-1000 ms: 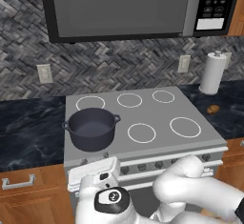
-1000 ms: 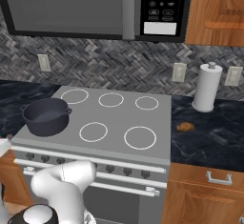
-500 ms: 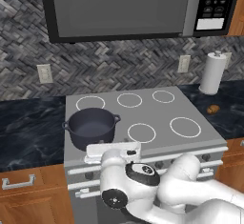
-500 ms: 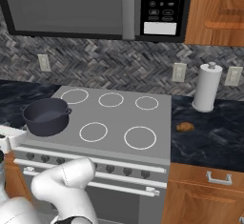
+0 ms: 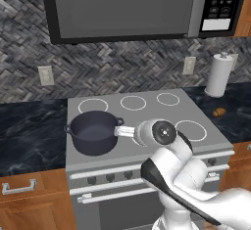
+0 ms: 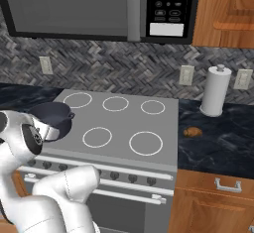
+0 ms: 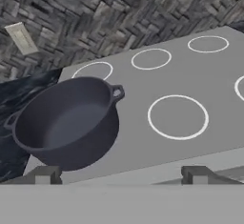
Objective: Turn on the burner for the pot on the stove. Wait thirty seconds for the pot to heat up. Then add the potato to the pot.
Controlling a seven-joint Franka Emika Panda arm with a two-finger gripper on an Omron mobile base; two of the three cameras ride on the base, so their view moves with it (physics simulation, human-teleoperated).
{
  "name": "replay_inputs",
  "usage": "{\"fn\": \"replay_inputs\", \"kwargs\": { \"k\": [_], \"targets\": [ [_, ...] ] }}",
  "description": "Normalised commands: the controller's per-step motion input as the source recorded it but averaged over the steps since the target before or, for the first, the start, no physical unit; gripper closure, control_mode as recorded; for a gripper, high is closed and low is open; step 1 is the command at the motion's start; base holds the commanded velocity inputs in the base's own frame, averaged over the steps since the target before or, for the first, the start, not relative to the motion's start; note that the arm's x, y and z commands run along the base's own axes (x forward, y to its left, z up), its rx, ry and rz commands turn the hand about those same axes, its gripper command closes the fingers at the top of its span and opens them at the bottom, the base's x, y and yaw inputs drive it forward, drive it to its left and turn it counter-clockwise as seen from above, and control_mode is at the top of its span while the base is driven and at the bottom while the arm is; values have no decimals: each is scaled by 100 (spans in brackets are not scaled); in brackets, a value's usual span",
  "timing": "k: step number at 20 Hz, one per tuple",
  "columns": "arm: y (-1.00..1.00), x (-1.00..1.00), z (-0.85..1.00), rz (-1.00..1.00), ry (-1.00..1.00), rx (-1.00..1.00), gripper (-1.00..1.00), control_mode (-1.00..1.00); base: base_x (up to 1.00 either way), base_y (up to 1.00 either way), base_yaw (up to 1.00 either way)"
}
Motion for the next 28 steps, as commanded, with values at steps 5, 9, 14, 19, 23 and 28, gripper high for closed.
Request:
{"fn": "replay_inputs", "kwargs": {
  "k": [5,9,14,19,23,28],
  "targets": [
    [-29,32,0,0,65,10,-100,-100,0,0,0],
    [-27,35,0,0,65,8,-100,-100,0,0,0],
    [-23,36,0,0,50,4,-100,-100,0,0,0],
    [-18,38,0,0,35,0,-100,-100,0,0,0],
    [-18,30,0,0,29,0,-100,-100,0,0,0],
    [-24,27,-1,0,4,-1,-100,-100,0,0,0]
  ]
}}
